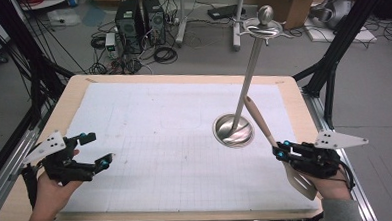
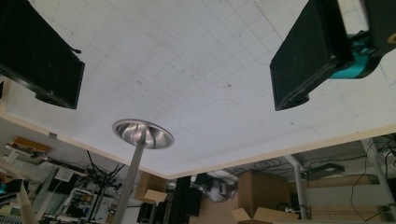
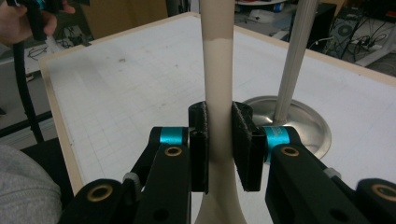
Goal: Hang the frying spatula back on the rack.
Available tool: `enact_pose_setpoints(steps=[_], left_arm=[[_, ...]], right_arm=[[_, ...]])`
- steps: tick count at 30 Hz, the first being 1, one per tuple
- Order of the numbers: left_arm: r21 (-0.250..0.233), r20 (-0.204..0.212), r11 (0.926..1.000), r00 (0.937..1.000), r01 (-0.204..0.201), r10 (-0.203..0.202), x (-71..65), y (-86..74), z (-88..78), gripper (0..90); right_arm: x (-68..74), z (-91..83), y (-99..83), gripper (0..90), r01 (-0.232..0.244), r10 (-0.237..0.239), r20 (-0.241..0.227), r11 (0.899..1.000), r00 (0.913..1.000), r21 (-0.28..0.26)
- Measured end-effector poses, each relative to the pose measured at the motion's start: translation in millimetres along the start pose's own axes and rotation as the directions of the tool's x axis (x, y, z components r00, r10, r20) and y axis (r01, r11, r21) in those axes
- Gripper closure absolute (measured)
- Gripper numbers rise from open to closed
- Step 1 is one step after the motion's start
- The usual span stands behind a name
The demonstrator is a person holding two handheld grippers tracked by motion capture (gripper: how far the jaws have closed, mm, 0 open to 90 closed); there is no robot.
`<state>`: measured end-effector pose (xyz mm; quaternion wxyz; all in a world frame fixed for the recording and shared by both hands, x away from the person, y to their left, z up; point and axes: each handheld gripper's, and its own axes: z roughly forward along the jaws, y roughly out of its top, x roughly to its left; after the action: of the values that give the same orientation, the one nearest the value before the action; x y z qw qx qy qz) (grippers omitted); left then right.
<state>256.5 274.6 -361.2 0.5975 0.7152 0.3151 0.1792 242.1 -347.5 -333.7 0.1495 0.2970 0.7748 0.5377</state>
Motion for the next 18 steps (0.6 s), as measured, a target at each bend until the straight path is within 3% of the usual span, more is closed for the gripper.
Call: enact_pose_setpoints(steps=[18], left_arm=[[0.002, -0.024, 1.0000, 0.9997, 0.008, -0.008, -0.4, -4.2, -10.0, 3.5]], right_arm=[[-16.2, -21.5, 26.5, 78.1, 0.007, -0.007, 0.006, 1.000, 1.0000, -0.022]])
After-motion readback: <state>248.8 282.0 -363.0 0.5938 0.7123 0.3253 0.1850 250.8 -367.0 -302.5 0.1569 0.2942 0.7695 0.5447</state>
